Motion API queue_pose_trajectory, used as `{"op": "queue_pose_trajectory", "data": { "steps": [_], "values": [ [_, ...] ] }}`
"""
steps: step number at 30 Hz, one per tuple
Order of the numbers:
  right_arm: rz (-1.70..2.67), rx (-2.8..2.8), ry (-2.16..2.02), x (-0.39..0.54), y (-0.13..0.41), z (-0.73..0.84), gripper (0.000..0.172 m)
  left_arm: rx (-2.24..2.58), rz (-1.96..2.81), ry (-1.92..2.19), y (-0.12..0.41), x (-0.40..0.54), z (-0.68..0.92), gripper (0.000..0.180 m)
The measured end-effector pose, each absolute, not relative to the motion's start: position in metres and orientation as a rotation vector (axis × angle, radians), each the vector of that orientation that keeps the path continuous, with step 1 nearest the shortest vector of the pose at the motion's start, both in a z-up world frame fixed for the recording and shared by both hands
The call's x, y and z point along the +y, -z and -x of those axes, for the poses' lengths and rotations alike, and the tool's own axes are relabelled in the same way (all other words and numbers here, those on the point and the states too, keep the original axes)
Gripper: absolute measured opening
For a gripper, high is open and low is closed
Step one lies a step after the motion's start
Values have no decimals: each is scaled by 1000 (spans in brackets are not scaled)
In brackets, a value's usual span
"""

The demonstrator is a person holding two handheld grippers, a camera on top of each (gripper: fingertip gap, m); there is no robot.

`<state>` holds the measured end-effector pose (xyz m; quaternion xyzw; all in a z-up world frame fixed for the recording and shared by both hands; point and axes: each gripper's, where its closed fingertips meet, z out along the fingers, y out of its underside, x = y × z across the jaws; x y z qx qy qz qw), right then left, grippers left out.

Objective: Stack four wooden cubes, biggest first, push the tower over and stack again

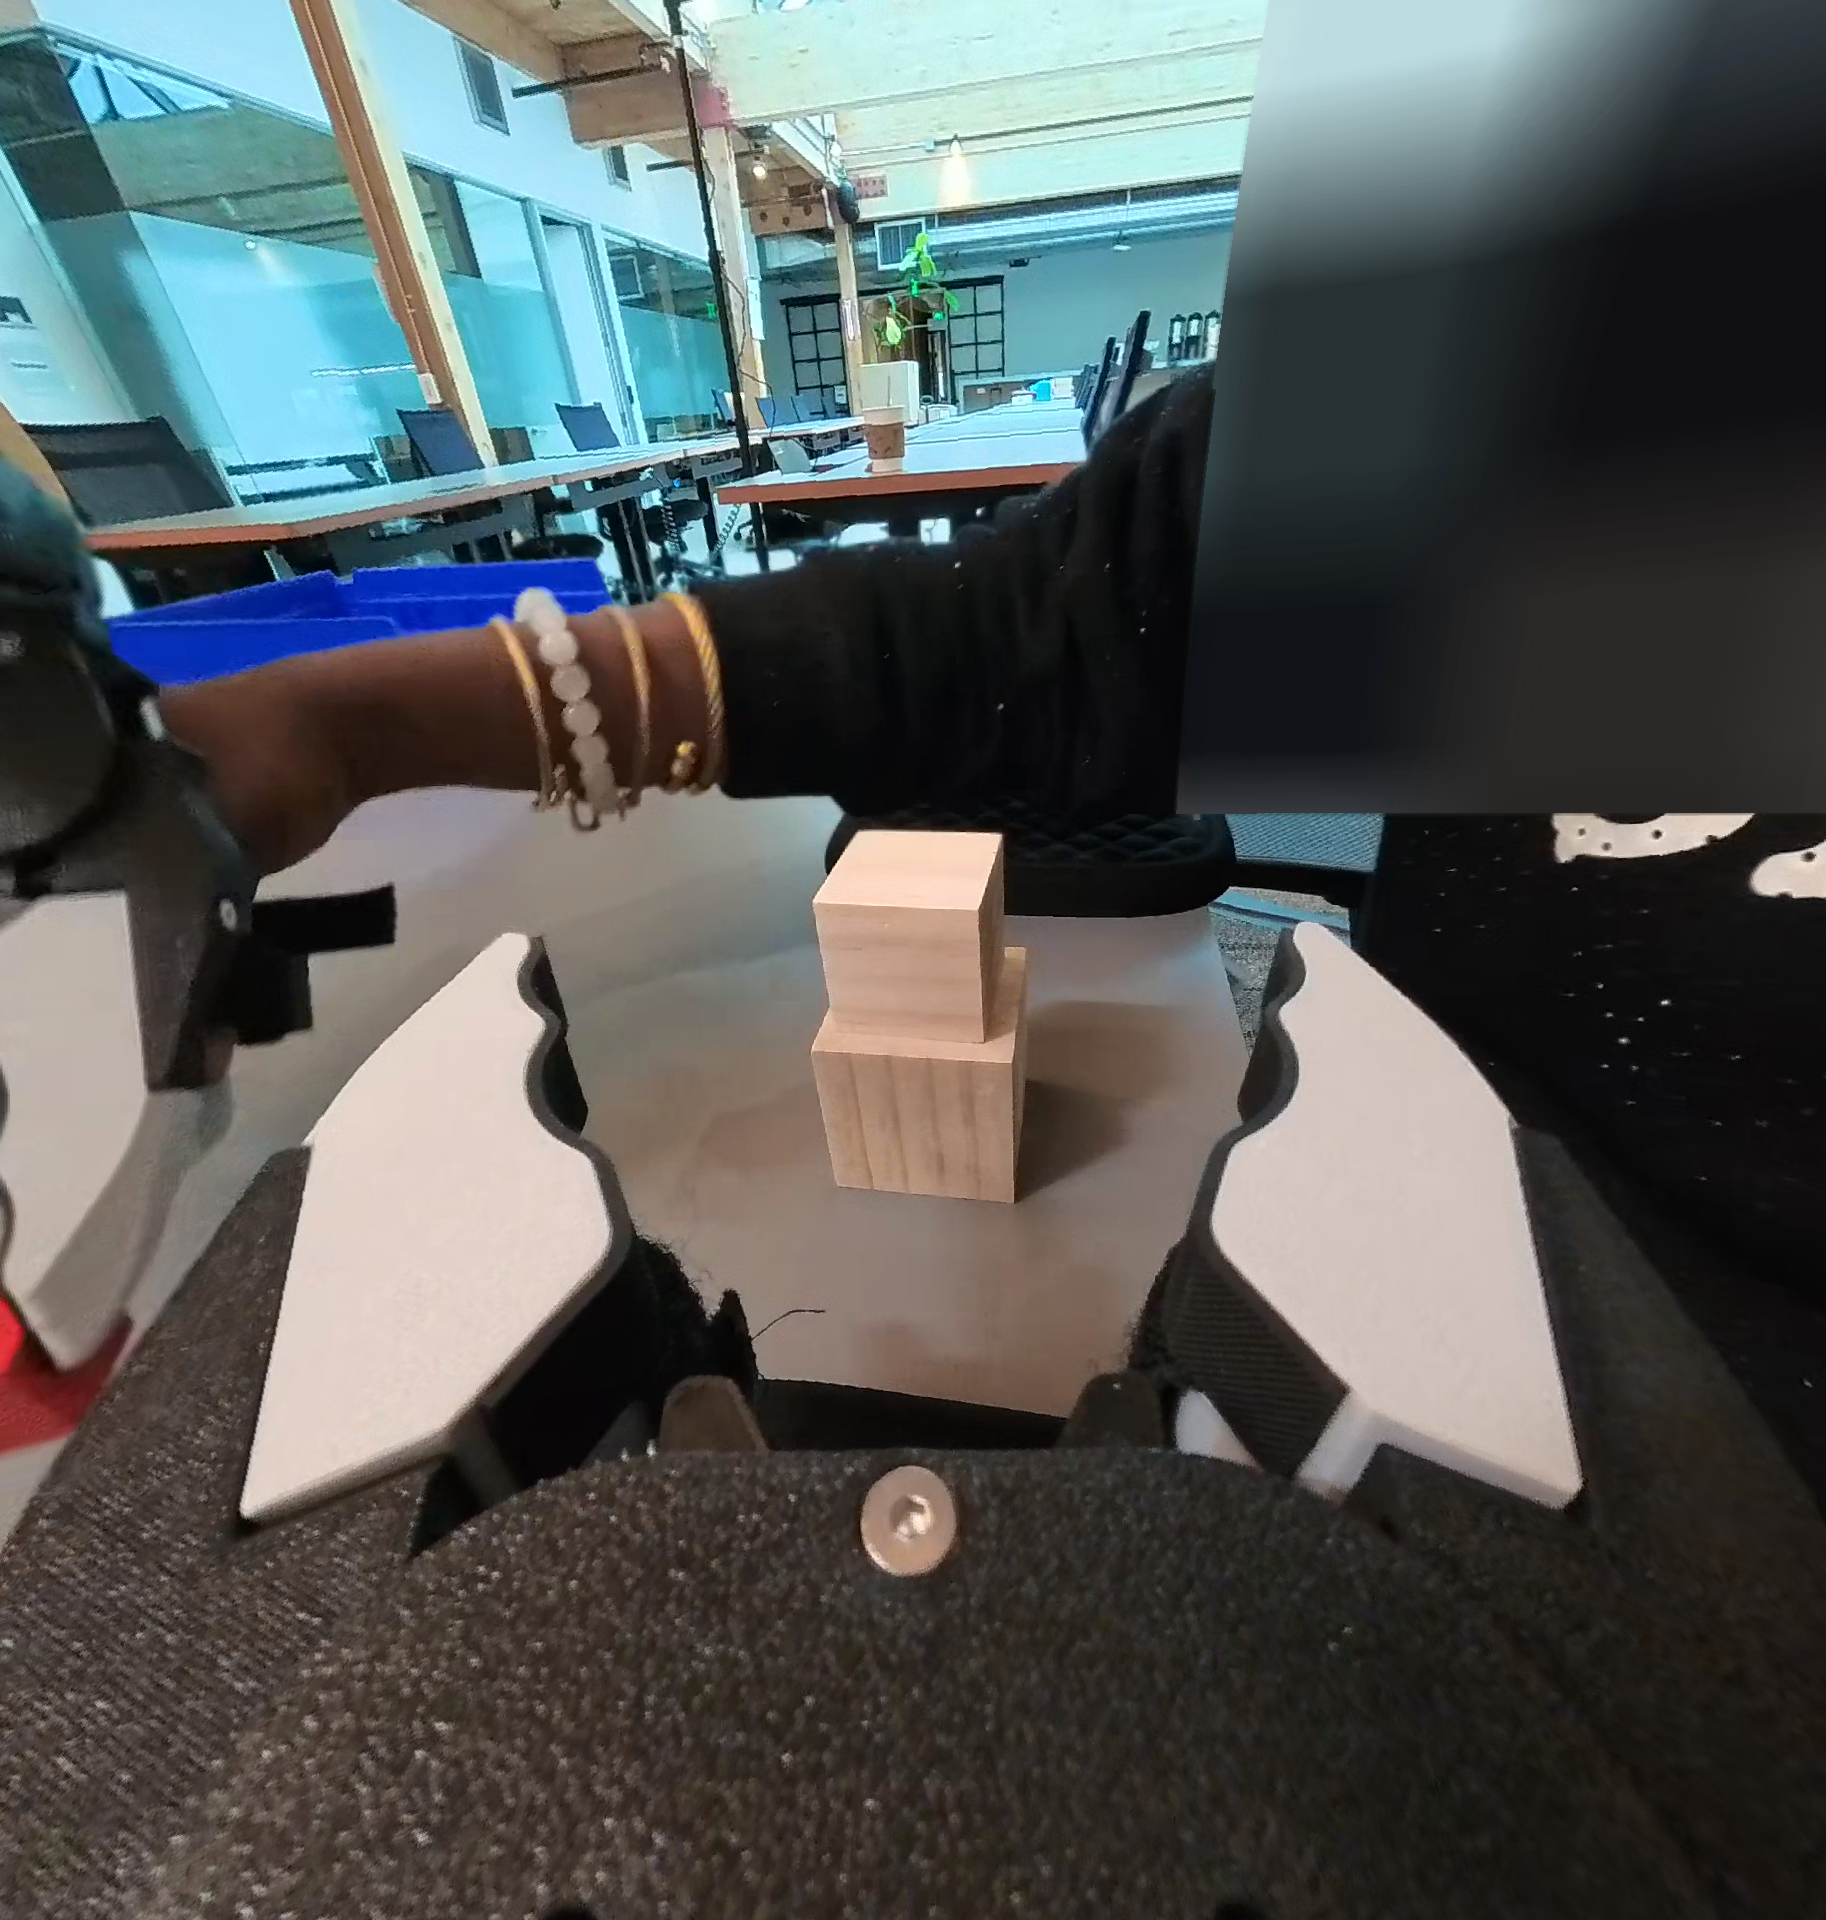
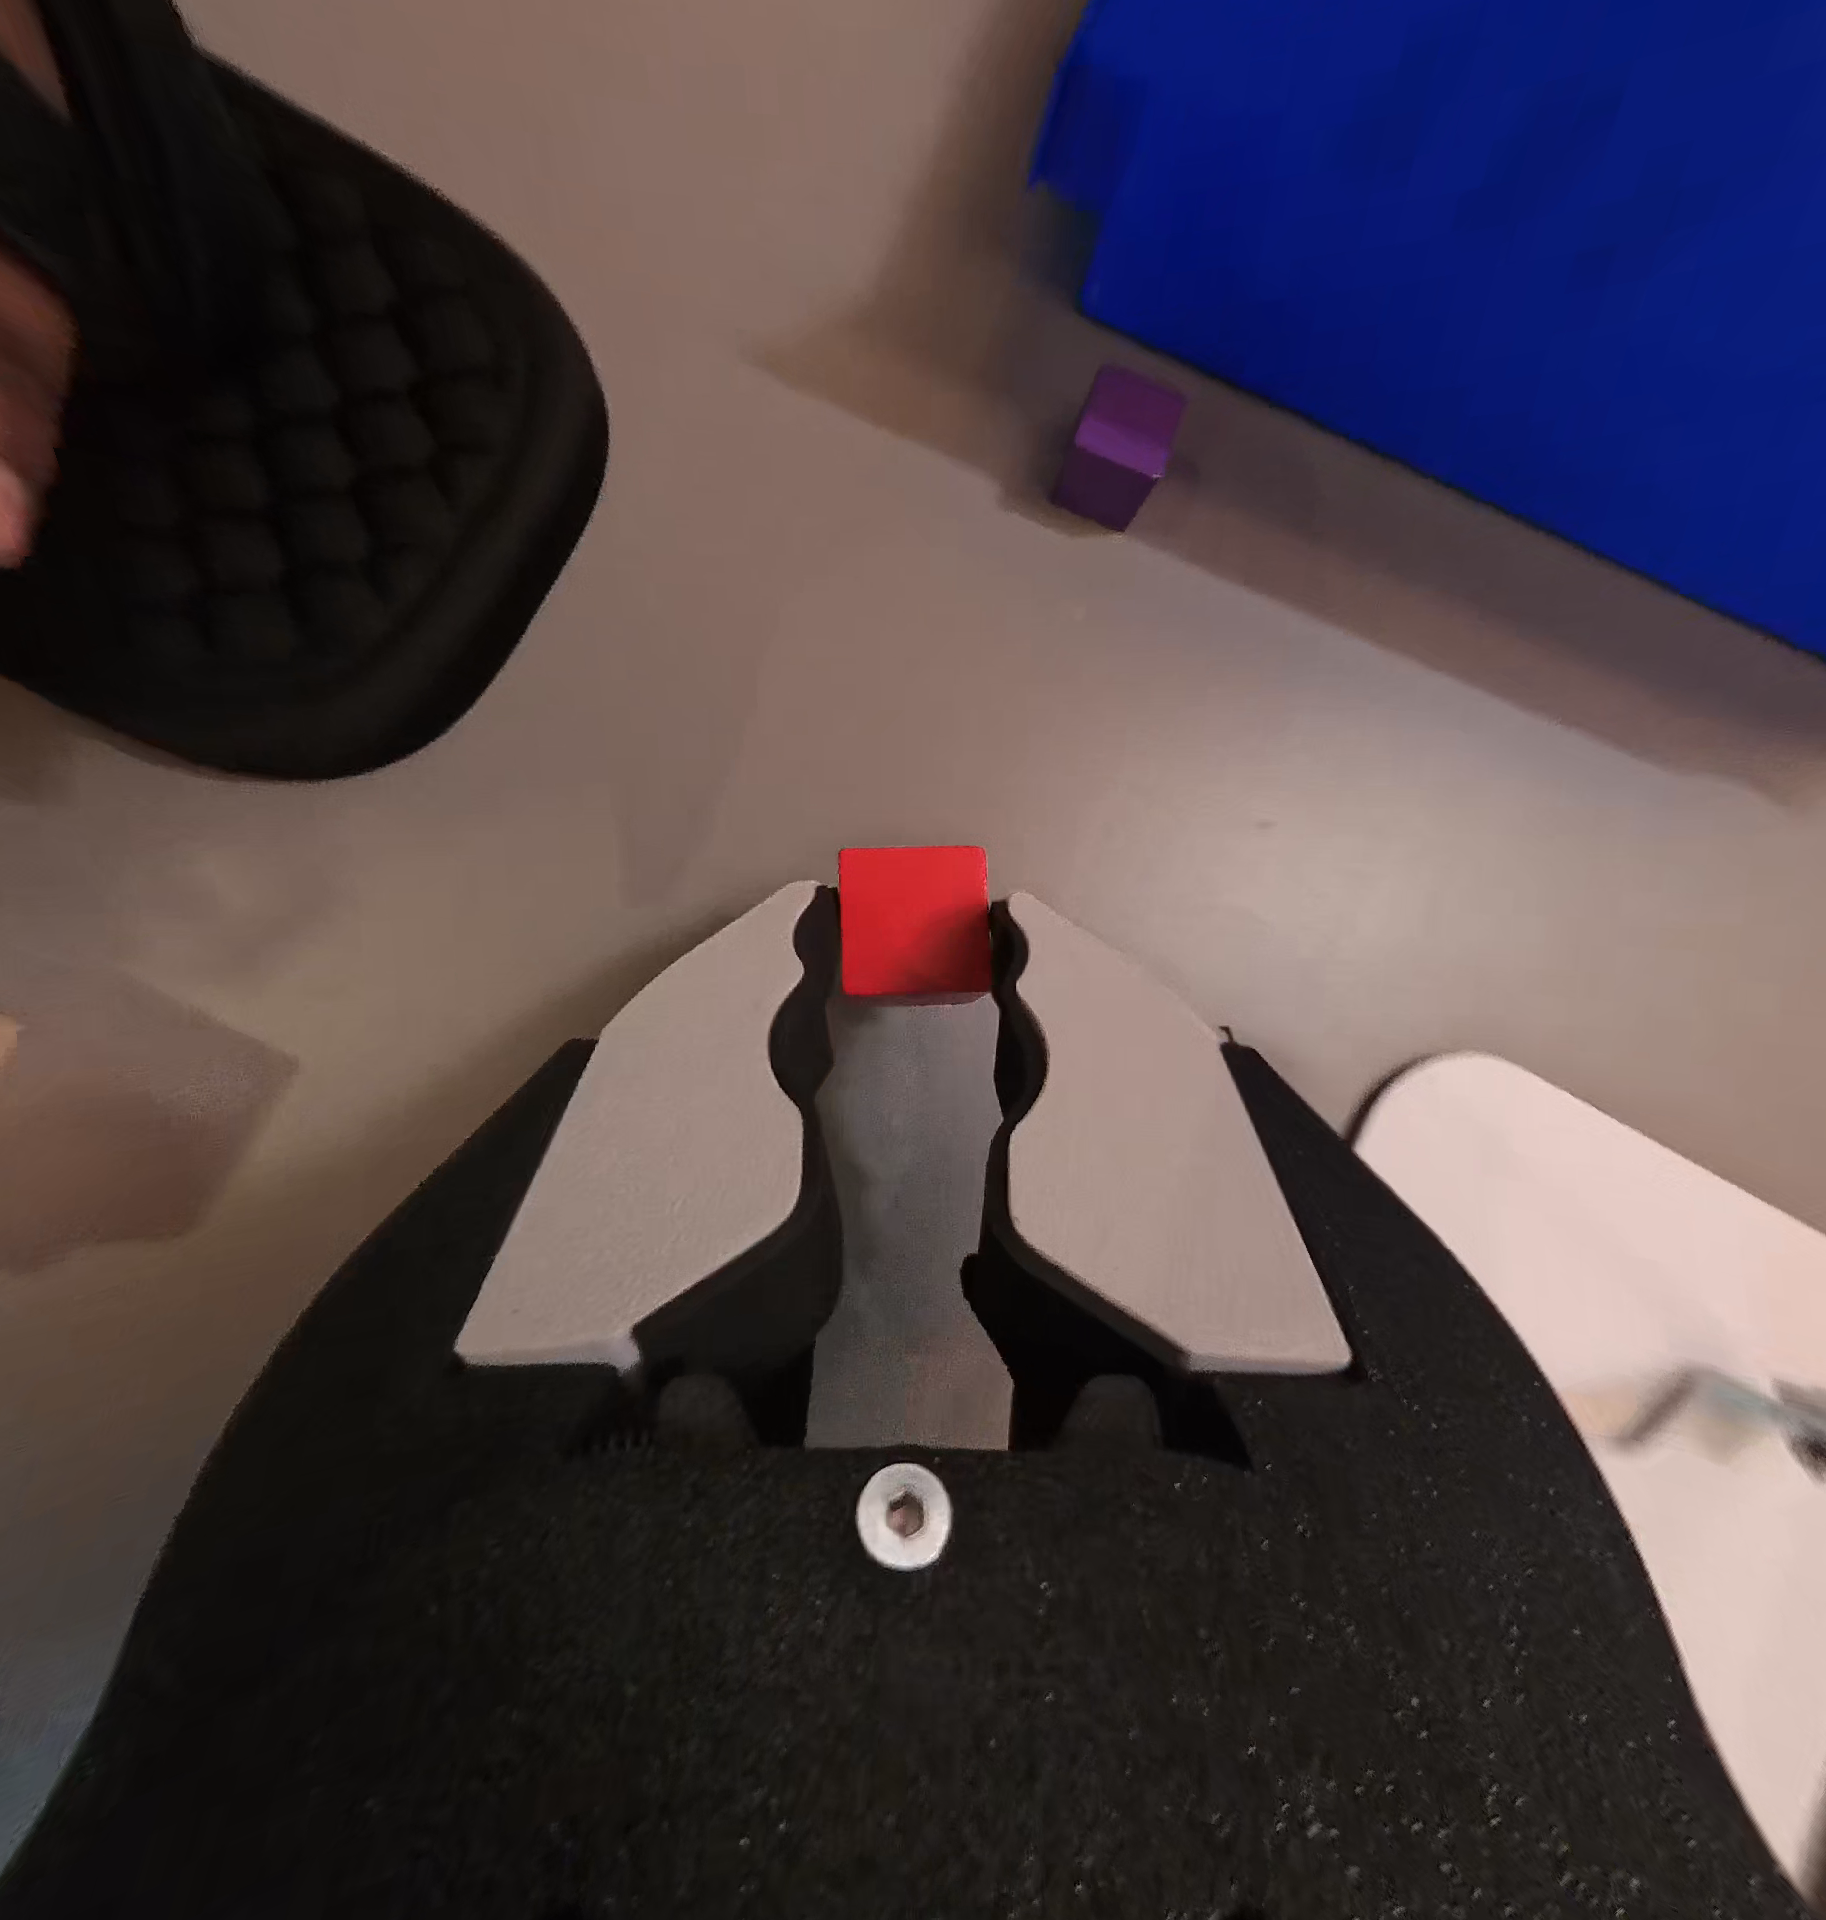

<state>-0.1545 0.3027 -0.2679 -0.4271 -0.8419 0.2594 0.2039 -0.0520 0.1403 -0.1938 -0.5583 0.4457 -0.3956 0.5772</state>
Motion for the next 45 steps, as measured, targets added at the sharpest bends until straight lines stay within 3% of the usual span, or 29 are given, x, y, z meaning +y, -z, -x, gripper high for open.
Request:
{"op": "queue_pose_trajectory", "data": {
  "steps": [12, 23, 42, 43, 45],
  "values": [
    [1641, -1878, -693, 230, 160, 61, 27, 1050, 1315, 909, 196, 141, 51, 125],
    [1737, -1750, -601, 166, 191, 13, 27, 1081, 1324, 868, 200, 140, 48, 124],
    [1733, -1761, -594, 155, 200, 15, 27, 1079, 1321, 871, 199, 139, 48, 122],
    [1739, -1762, -590, 155, 202, 15, 28, 1080, 1322, 870, 199, 139, 48, 122],
    [1759, -1765, -569, 157, 206, 14, 47, 1081, 1322, 868, 199, 139, 47, 122]
  ]
}}
